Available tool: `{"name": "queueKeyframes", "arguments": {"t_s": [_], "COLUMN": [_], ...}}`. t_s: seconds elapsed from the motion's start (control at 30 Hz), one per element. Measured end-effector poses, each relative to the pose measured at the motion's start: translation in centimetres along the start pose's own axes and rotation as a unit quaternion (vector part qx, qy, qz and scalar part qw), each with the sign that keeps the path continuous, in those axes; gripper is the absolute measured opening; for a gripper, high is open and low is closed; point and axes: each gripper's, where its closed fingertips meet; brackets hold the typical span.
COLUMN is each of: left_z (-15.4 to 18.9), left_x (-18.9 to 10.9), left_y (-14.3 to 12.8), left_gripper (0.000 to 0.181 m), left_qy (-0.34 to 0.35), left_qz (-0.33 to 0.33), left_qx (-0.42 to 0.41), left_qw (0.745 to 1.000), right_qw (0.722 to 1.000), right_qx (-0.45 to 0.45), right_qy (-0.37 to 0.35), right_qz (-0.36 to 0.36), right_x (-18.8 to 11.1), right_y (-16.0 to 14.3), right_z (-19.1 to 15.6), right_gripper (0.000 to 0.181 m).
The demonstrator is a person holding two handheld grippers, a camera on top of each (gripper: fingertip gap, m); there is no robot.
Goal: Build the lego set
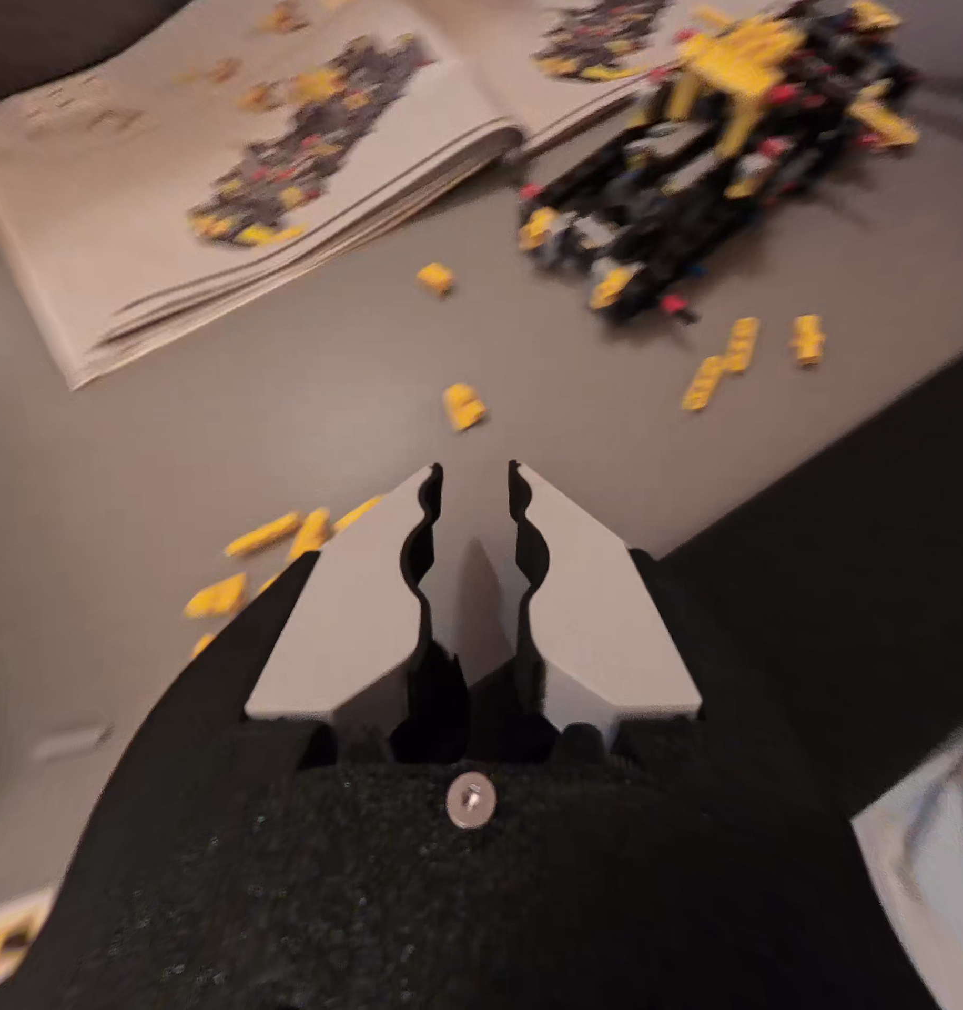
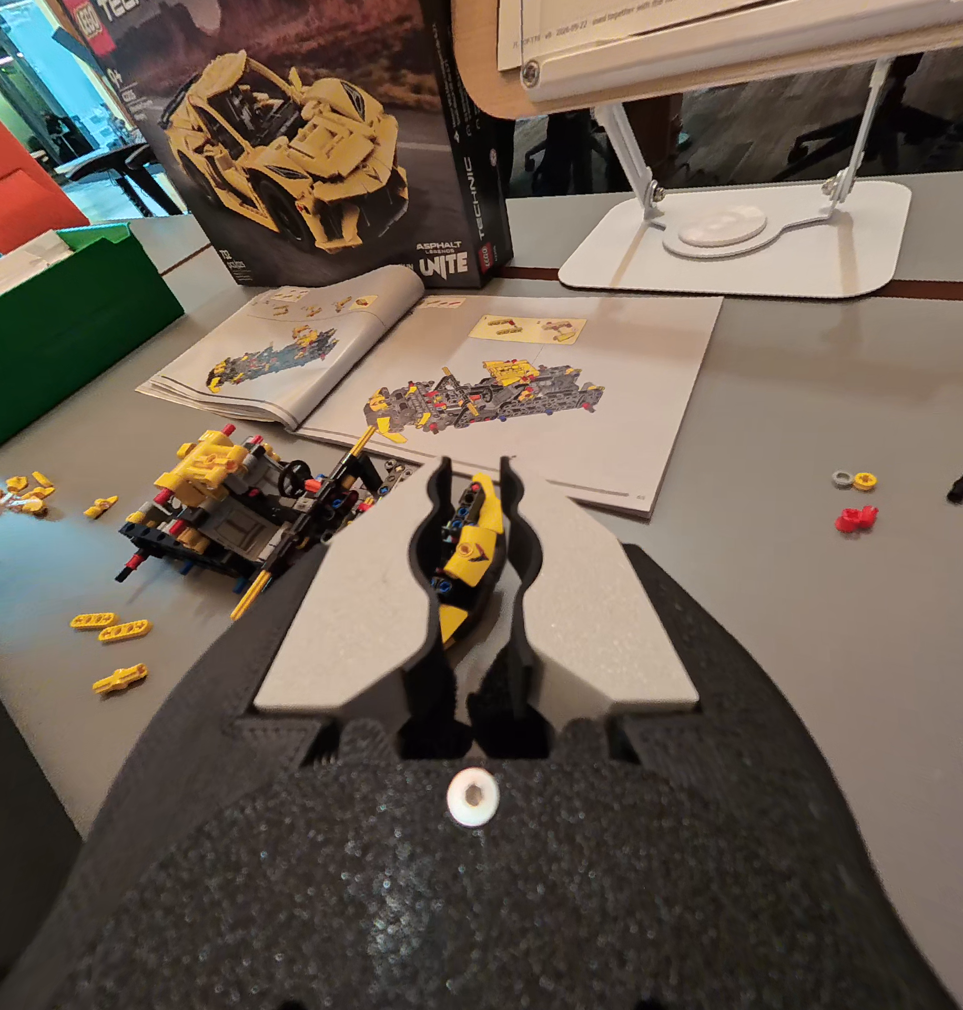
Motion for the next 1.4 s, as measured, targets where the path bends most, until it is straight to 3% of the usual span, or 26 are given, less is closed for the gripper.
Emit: {"name": "queueKeyframes", "arguments": {"t_s": [0.03, 0.17, 0.33, 0.7, 0.8, 0.93, 1.03, 1.17, 1.27, 1.4], "left_z": [-1.7, -6.5, -9.5, -10.1, -10.2, -10.0, -7.4, 2.1, 10.1, 16.6], "left_x": [-0.8, -3.2, -3.9, -1.3, -1.3, -1.8, -1.7, 1.3, 4.3, 7.8], "left_y": [-0.8, -3.6, -4.2, -5.0, -4.9, -3.0, 0.7, 4.0, 4.5, 3.8], "left_gripper": [0.024, 0.024, 0.024, 0.025, 0.016, 0.016, 0.016, 0.016, 0.016, 0.016], "left_qy": [0.029, 0.097, 0.119, 0.061, 0.068, 0.084, 0.054, -0.094, -0.203, -0.245], "left_qz": [-0.005, -0.033, -0.027, -0.043, -0.049, -0.024, 0.028, 0.074, 0.066, 0.016], "left_qx": [-0.009, -0.032, -0.024, 0.002, 0.018, 0.044, 0.075, 0.064, 0.049, 0.094], "left_qw": [1.000, 0.994, 0.992, 0.997, 0.996, 0.995, 0.995, 0.991, 0.976, 0.965], "right_qw": [1.000, 1.000, 1.000, 0.999, 0.999, 0.999, 0.999, 0.999, 0.998, 0.997], "right_qx": [0.001, 0.002, -0.007, -0.019, -0.020, -0.021, -0.026, -0.036, -0.053, -0.078], "right_qy": [-0.001, -0.004, -0.011, -0.030, -0.031, -0.024, -0.019, -0.008, 0.000, 0.005], "right_qz": [0.002, -0.006, -0.024, -0.034, -0.034, -0.035, -0.033, -0.025, -0.017, -0.015], "right_x": [0.0, 0.3, 0.6, 0.6, 0.6, 0.7, 0.7, 0.6, 0.5, 0.2], "right_y": [0.1, -0.3, -1.2, -1.7, -1.7, -1.7, -1.5, -0.9, -0.3, -0.1], "right_z": [0.1, 0.3, 0.6, 1.4, 1.5, 1.1, 0.7, -0.1, -0.7, -1.3], "right_gripper": [0.016, 0.016, 0.016, 0.015, 0.015, 0.016, 0.016, 0.015, 0.015, 0.015]}}
Point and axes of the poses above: each gripper's, where its closed fingertips meet, x out along the fingers, y out of its top, z = x × y across the jaws, and after that the axes turned 12 degrees about z, right-handed
